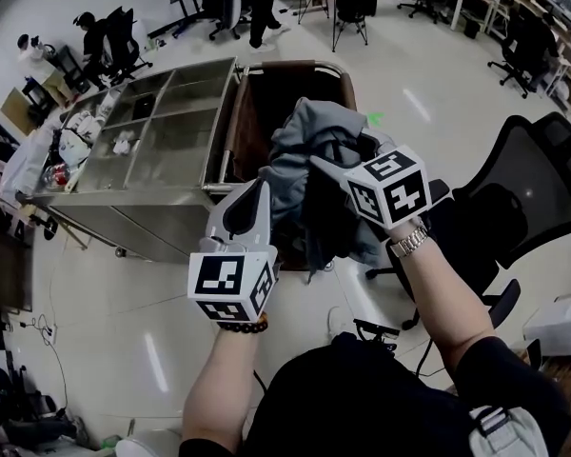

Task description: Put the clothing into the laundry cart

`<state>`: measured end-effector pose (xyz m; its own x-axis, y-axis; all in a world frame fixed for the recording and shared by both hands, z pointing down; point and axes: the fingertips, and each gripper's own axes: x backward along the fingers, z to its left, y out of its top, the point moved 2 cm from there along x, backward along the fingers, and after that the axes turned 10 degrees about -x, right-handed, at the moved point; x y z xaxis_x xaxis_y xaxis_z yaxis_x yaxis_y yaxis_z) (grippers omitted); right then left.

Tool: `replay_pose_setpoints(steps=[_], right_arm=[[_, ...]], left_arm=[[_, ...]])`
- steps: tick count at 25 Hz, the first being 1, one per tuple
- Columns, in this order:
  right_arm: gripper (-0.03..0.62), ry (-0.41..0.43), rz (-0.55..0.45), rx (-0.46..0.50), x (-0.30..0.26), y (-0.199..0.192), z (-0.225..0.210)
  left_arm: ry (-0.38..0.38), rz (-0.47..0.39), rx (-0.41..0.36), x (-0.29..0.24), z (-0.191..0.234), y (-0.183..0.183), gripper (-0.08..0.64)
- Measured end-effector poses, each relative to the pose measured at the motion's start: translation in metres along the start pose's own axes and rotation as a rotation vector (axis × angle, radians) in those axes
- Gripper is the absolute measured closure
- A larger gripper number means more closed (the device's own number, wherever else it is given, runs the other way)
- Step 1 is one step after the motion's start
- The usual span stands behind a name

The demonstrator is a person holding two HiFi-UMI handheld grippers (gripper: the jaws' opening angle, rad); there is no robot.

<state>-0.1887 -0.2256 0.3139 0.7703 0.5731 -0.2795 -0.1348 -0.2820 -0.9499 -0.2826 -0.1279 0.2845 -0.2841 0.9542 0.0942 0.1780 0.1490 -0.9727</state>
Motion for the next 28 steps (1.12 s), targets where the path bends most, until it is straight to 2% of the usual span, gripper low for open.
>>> replay_pose_setpoints(steps=[11,21,28], right_arm=[[0.272,-0.046,0.010,-0.046,0.018,-0.010,0.008],[0.272,-0.071,-0.008,-0.041,0.043,-0.010,0.029],[0.273,-0.080,-0.042,-0.013,0.063,-0.007,0.058]], left_arm=[[-0.025,-0.018,0.004,0.018,0.001,0.007,0.558],[-0.059,-0.037,0.005,0.037,-0.007,0.015,0.558],[-0.085,-0.055,0.002,0.057,-0.012,0.023,0.558]])
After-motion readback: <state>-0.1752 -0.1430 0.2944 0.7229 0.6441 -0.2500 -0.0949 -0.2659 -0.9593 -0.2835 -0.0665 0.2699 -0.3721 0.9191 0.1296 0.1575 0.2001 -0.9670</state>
